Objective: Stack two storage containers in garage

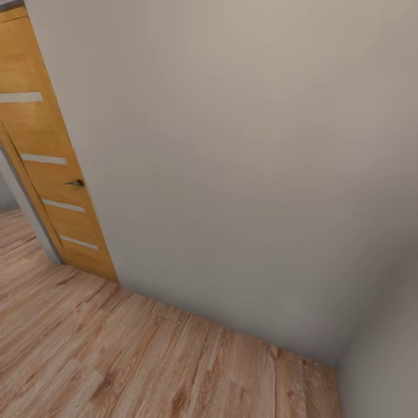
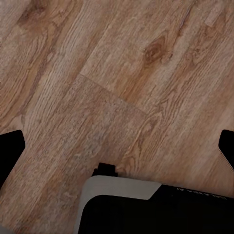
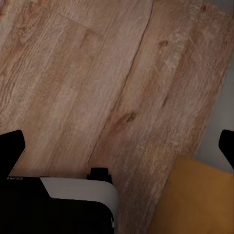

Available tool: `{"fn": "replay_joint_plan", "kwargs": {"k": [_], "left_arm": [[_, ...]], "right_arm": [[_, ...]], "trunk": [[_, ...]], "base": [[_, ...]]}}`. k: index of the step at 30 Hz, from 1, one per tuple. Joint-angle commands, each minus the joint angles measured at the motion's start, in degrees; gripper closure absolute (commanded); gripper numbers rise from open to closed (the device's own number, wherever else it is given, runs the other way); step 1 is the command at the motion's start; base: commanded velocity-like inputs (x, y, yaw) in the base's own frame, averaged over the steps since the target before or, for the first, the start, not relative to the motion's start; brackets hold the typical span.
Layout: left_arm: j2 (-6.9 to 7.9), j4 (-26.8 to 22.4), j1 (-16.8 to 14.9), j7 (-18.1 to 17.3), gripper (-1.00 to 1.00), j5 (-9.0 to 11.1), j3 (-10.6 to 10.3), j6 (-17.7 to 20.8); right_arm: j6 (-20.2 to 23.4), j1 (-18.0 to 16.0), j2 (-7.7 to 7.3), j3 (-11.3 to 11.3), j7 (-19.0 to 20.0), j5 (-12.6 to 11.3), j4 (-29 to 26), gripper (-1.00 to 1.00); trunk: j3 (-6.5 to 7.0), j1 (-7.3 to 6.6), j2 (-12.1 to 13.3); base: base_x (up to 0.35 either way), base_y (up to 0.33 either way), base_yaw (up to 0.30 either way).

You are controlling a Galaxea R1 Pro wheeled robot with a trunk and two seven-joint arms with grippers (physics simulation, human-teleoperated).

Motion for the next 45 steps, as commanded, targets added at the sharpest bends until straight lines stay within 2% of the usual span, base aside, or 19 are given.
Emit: {"fn": "replay_joint_plan", "kwargs": {"k": [1,45], "left_arm": [[-0.04,0.0,0.0,0.0,-1.0,0.5,0.1,-0.2],[0.13,0.0,0.0,0.0,-1.0,0.4,0.2,-0.2]], "right_arm": [[-0.1,0.0,-0.03,0.4,-0.4,0.1,0.0,-1.0],[-0.1,0.0,0.0,0.4,-0.5,0.0,0.0,-1.0]], "trunk": [[-0.1,0.05,-0.1],[-0.1,0.05,-0.1]], "base": [[0.327,0.0,0.271],[0.327,0.004,0.292]]}}
